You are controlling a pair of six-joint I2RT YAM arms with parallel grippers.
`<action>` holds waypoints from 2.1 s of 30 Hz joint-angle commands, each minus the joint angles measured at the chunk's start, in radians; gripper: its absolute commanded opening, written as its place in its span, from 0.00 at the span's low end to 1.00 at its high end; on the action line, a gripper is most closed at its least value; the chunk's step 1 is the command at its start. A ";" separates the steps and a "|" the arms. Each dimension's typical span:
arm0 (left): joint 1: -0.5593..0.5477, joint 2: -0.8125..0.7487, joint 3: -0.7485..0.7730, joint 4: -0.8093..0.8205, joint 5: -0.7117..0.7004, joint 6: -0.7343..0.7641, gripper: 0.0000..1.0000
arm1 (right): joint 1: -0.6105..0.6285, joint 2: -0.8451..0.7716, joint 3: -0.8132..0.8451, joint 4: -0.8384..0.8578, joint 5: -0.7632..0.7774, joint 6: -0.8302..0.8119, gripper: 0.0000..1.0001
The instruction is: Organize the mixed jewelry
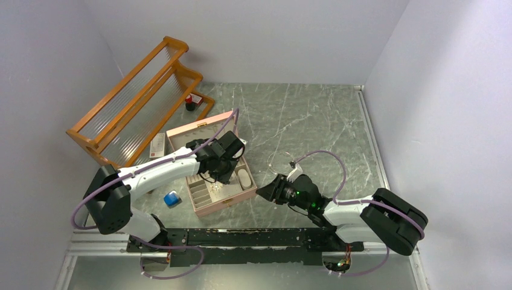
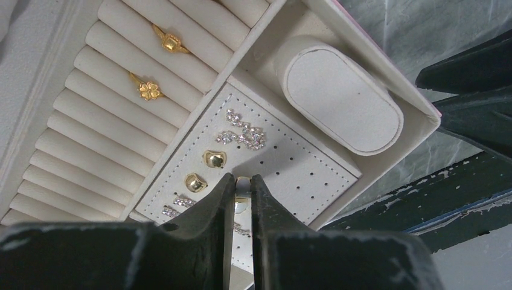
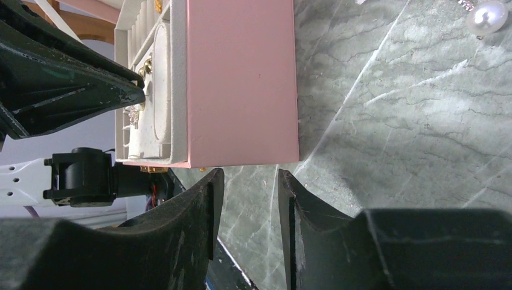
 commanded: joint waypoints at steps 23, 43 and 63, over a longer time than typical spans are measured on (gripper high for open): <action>-0.008 -0.017 -0.039 0.085 0.086 0.014 0.33 | 0.003 0.002 0.009 0.022 0.014 0.001 0.42; -0.008 -0.068 -0.025 0.121 0.085 -0.015 0.46 | 0.000 -0.015 0.027 -0.016 0.012 -0.003 0.42; -0.008 -0.575 -0.203 0.295 -0.091 -0.128 0.76 | -0.100 -0.242 0.524 -1.037 0.548 -0.222 0.55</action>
